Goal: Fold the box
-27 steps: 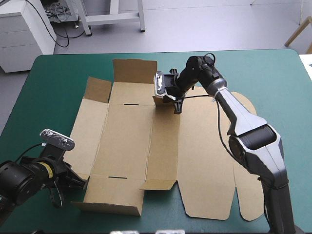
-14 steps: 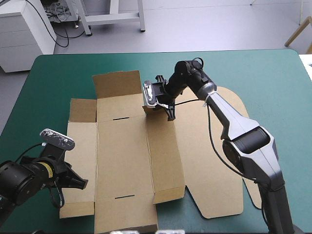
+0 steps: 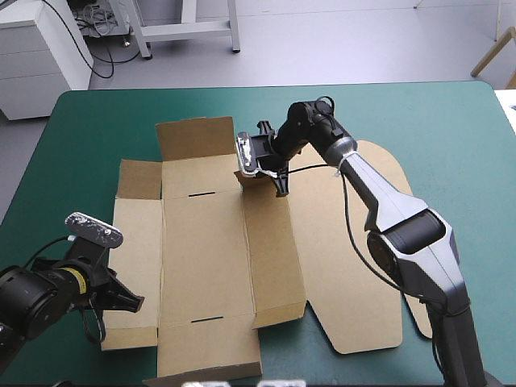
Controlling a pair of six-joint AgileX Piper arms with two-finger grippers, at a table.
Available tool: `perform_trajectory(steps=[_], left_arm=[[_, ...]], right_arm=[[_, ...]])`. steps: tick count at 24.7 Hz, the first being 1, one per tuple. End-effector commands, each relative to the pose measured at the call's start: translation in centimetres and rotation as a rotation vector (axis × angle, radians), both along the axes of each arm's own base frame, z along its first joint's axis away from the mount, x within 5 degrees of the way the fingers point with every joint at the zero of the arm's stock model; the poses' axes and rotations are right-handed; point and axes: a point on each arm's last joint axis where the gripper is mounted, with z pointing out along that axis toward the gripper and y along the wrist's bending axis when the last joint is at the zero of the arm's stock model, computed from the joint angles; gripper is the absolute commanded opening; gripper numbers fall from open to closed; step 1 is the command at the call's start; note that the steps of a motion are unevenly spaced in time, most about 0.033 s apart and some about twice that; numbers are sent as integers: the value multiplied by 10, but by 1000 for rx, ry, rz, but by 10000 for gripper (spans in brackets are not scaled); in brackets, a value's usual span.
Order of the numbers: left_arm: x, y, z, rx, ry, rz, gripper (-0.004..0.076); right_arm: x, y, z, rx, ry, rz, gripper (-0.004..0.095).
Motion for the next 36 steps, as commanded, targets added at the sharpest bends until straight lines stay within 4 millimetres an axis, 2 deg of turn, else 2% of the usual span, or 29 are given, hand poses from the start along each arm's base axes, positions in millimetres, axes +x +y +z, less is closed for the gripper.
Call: perform_trajectory(steps=[1, 3, 5, 7, 9, 11, 13, 14, 17, 19, 22, 25, 31, 36], left_arm=[[3, -1, 12, -16, -67, -5, -10], [3, -1, 12, -15, -68, -5, -10], [3, -1, 12, -16, -69, -5, -10], [4, 0, 13, -8, -76, -5, -10], [4, 0, 13, -8, -76, -5, -10], [4, 0, 13, -8, -76, -5, -10], [4, 0, 13, -8, -76, -5, -10], [3, 0, 13, -7, -75, -4, -10], [3, 0, 12, -2, -66, -1, -10], [3, 1, 12, -1, -63, -1, -10], [3, 1, 12, -1, -63, -1, -10], [3, 1, 12, 6, -67, 0, -10], [3, 2, 12, 26, -63, -3, -10], [2, 3, 14, 25, -59, 4, -10]], right_arm=[[-4, -5, 44, 70, -112, -59, 265], [-3, -5, 44, 71, -108, -81, 410], [-3, -6, 43, 79, -92, -108, 503], [-4, -6, 49, 104, -75, -153, 544], [-6, -7, 58, 131, -70, -191, 544], [-10, -9, 77, 177, -81, -235, 538], [-17, -13, 105, 250, -94, -298, 536], [-24, -17, 125, 303, -97, -342, 536], [-42, -25, 158, 437, 7, -519, 532], [-49, -31, 171, 479, 34, -587, 494], [-59, -47, 182, 429, 31, -722, 394], [-59, -64, 190, 431, -13, -923, 253], [-70, -80, 209, 485, -67, -1057, -21], [-80, -102, 216, 474, -105, -1141, -20]])
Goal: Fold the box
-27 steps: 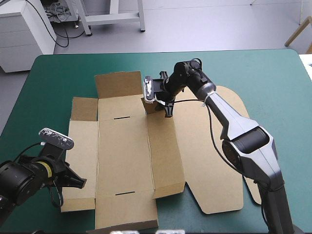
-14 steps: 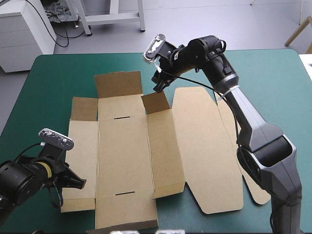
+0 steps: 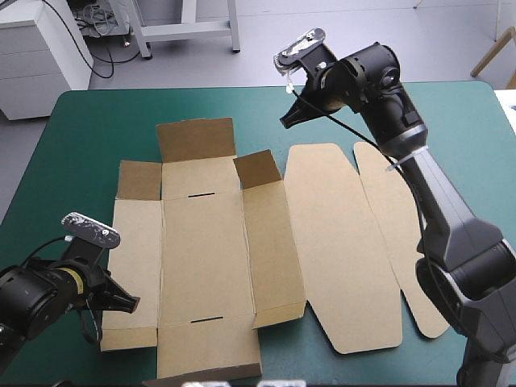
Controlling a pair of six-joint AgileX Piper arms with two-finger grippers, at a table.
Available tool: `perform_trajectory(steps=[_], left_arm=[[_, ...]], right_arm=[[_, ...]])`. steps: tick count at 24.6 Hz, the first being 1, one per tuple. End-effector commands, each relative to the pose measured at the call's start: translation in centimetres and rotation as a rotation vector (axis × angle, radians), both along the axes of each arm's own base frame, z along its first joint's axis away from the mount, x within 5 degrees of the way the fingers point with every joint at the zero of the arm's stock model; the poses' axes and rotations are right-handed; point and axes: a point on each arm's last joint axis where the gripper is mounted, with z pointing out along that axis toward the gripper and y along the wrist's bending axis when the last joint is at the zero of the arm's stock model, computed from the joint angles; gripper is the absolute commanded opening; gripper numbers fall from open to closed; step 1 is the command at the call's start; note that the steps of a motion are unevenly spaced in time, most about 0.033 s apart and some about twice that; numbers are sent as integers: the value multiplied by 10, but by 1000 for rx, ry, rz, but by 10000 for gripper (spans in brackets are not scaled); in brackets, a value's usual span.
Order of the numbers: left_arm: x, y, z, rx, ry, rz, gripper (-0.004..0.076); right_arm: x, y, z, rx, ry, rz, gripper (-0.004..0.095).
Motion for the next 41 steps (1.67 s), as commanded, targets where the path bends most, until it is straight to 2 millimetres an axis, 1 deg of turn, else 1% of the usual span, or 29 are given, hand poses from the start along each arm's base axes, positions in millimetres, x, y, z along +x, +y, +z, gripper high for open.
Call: perform_trajectory(steps=[1, 3, 6, 7, 8, 11, 12, 13, 14, 15, 16, 17, 18, 19, 20, 21, 23, 27, 29, 33, 35, 37, 41], left_arm=[[1, 0, 15, -14, -53, 1, -10], [0, 2, 20, -4, -51, 15, -10], [-1, 3, 30, -11, -66, 21, -10], [-2, 3, 35, -17, -78, 23, -10], [-2, 3, 43, -34, -104, 22, -10], [-1, 3, 57, -56, -147, 18, -10], [0, 2, 65, -65, -165, 8, -10], [2, 1, 68, -67, -172, 2, -9], [5, -2, 74, -74, -177, -12, -8], [7, -4, 75, -77, -173, -17, -8], [13, -8, 77, -77, -164, -18, -8], [16, -9, 77, -71, -154, -17, -8], [24, -14, 77, -62, -136, -16, -3], [30, -17, 76, -50, -122, -22, 9], [35, -21, 76, -44, -111, -29, 15], [42, -26, 76, -39, -98, -52, 15], [55, -37, 77, -30, -67, -116, 15], [71, -47, 80, -37, -41, -155, 15], [82, -40, 82, -76, -17, -157, 15], [95, -19, 80, -206, 28, -150, 15], [99, -4, 79, -272, 49, -141, 15], [102, 10, 81, -342, 31, -100, 15], [105, 43, 84, -419, -18, 22, 15]], right_arm=[[-23, -32, 35, 42, -103, -83, -19], [-25, -47, 30, 38, -74, -123, -19], [-28, -73, 16, 25, -4, -182, -19], [-30, -84, 11, 24, 19, -206, -19], [-35, -104, 4, 18, 55, -246, -19], [-46, -131, -8, 8, 111, -289, -19], [-55, -146, -18, 5, 153, -305, -19], [-62, -153, -22, 14, 170, -312, -19], [-75, -165, -28, 34, 190, -317, -19], [-82, -171, -28, 43, 189, -323, -19], [-96, -179, -31, 62, 186, -330, -19], [-102, -181, -32, 71, 186, -333, -19], [-118, -187, -34, 74, 184, -348, -19], [-132, -189, -35, 73, 177, -358, -19], [-140, -189, -35, 74, 171, -360, -19], [-154, -187, -34, 91, 155, -356, -19], [-171, -183, -32, 134, 107, -344, -19], [-187, -180, -29, 154, 73, -337, -19], [-194, -180, -30, 154, 66, -336, -19], [-198, -180, -35, 149, 74, -337, -19], [-197, -180, -38, 147, 85, -338, -19], [-197, -180, -40, 147, 93, -338, -19], [-197, -180, -41, 149, 92, -338, -19]])
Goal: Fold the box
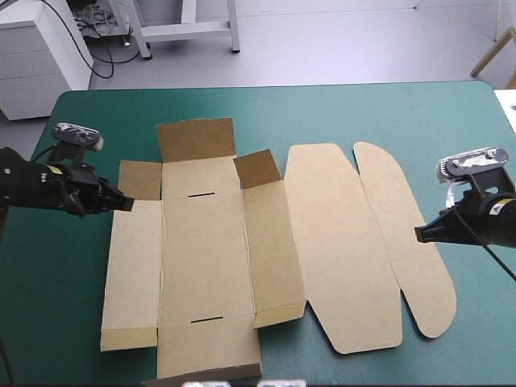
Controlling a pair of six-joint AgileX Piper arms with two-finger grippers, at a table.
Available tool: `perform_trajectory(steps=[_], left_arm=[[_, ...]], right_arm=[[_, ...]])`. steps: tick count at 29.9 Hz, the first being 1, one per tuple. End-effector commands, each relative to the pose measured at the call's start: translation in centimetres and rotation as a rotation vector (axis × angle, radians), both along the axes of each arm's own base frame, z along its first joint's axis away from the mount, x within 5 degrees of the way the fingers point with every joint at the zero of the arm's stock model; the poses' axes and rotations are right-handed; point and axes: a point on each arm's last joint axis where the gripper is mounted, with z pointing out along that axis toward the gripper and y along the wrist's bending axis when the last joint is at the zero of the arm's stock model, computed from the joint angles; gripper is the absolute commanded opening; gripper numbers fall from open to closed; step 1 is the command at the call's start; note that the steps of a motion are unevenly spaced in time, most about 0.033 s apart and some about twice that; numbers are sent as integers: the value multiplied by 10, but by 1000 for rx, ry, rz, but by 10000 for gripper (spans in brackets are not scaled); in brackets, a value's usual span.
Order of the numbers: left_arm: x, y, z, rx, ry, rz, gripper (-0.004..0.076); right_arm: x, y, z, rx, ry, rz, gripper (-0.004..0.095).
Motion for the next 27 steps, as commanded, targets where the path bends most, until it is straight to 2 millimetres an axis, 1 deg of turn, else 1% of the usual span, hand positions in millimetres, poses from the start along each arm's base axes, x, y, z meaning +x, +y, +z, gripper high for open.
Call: perform_trajectory(steps=[1, 6, 12, 17, 22, 24, 25, 27], left_arm=[[-9, 19, 16, -80, -38, 61, 15], [-12, 50, 16, -51, -57, 165, 15], [-18, 76, 16, -28, -68, 254, 15], [-23, 90, 14, -50, -65, 332, 14], [-26, 97, -1, -96, -7, 406, 15], [-27, 97, -7, -112, 17, 421, 32], [-27, 97, -10, -117, 28, 423, 57], [-27, 97, -16, -131, 48, 425, 141]], right_arm=[[0, -1, 11, -1, -88, -5, -19], [0, -1, 10, -1, -86, -5, -19], [1, -1, 11, -1, -104, -6, -19], [1, -1, 12, -1, -108, -7, -19], [2, -1, 12, -9, -113, 1, -19], [2, -1, 12, -9, -116, 0, -19], [2, -1, 12, -10, -118, 4, -19], [2, 0, 12, -5, -120, 14, -19]])
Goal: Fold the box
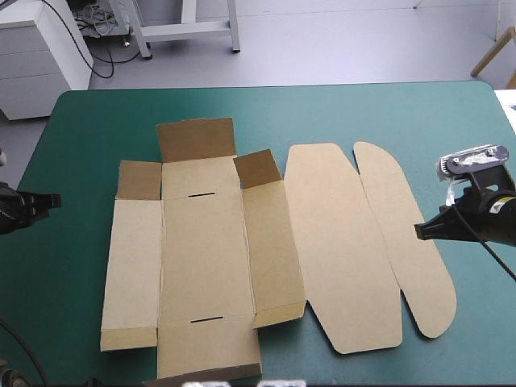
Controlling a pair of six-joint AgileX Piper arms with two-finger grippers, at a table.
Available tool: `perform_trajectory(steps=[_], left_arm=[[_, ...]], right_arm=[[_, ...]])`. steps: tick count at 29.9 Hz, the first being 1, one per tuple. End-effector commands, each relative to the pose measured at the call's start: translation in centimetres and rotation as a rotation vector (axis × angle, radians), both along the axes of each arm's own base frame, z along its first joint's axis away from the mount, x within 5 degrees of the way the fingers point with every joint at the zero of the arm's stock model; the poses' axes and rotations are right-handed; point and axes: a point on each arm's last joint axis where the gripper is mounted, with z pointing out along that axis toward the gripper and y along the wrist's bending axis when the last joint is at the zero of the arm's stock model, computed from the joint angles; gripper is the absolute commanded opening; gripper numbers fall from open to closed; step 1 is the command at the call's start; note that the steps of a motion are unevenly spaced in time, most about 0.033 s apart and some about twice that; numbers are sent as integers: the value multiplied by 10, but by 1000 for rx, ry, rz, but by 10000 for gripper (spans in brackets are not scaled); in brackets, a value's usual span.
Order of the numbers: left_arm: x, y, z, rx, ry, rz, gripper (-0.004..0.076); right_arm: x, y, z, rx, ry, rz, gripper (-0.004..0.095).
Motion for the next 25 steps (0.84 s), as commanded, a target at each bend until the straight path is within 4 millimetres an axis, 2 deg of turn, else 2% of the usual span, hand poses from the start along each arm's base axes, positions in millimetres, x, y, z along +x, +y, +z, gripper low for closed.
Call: perform_trajectory(steps=[1, 7, 8, 15, 25], left_arm=[[-5, -9, 2, -74, 1, -10, 203], [-5, -10, -9, -105, 18, -5, 703], [-6, -10, -9, -108, 23, -8, 736], [-7, -13, -20, -144, 54, -12, 734], [-22, -25, -83, -268, 230, -41, 734]], right_arm=[[0, 1, 12, 4, -86, 13, -19], [0, 3, 12, 22, -91, 35, -19], [0, 4, 12, 24, -92, 37, -19], [-1, 4, 12, 25, -86, 41, -19], [-1, 4, 12, 25, -83, 42, -19]])
